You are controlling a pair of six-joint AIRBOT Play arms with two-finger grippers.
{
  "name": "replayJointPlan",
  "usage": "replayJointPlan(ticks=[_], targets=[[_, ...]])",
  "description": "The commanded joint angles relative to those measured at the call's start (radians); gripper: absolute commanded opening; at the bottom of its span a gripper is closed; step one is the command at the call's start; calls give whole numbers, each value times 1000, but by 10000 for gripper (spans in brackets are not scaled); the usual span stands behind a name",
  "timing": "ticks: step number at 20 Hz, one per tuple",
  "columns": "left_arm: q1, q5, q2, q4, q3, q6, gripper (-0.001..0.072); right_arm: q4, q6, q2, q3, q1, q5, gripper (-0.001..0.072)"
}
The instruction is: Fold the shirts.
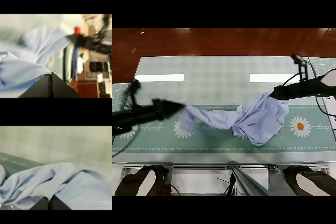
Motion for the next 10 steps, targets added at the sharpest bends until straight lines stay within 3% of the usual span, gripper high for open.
replayJointPlan(ticks=[1,6,10], targets=[[111,-20,95,-90,351,-33,17,-43,0,171,54,1,-2,19],[404,-8,88,-13,671,-136,16,-212,71,401,231,1,-2,19],[454,-65,89,-14,777,-203,16,-348,138,489,442,1,-3,19]])
